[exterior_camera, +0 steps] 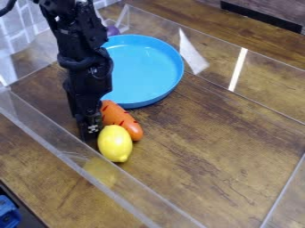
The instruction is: Move the carrot to the right side
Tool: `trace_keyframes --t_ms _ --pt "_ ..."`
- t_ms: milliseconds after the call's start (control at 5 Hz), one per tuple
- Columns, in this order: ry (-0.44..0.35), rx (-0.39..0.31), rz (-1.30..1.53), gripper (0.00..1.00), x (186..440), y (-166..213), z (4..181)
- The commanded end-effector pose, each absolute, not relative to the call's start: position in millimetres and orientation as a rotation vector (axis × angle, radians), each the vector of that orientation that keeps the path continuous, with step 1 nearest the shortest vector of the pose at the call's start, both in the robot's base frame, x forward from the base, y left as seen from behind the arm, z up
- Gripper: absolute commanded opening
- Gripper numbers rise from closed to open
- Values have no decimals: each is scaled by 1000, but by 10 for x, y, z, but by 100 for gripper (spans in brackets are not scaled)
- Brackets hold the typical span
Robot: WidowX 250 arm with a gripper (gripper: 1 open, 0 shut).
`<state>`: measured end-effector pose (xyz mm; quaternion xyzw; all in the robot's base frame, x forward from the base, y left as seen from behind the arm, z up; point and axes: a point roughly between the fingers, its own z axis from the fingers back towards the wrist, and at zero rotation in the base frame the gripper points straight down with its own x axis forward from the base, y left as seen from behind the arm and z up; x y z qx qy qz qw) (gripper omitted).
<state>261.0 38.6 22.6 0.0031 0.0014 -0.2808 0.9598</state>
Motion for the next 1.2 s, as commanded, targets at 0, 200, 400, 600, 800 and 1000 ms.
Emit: trace_keyframes --t_ms 0,200,400,600,800,1000 --pt "-83 25 -552 100 2669 393 487" --pt "-98 34 -523 100 2648 463 533" --pt "-115 35 -522 100 2664 432 539" --pt "-132 33 -525 100 2666 403 522" --pt "-153 29 -531 100 2672 358 514" --pt "-167 28 -511 100 2808 233 500"
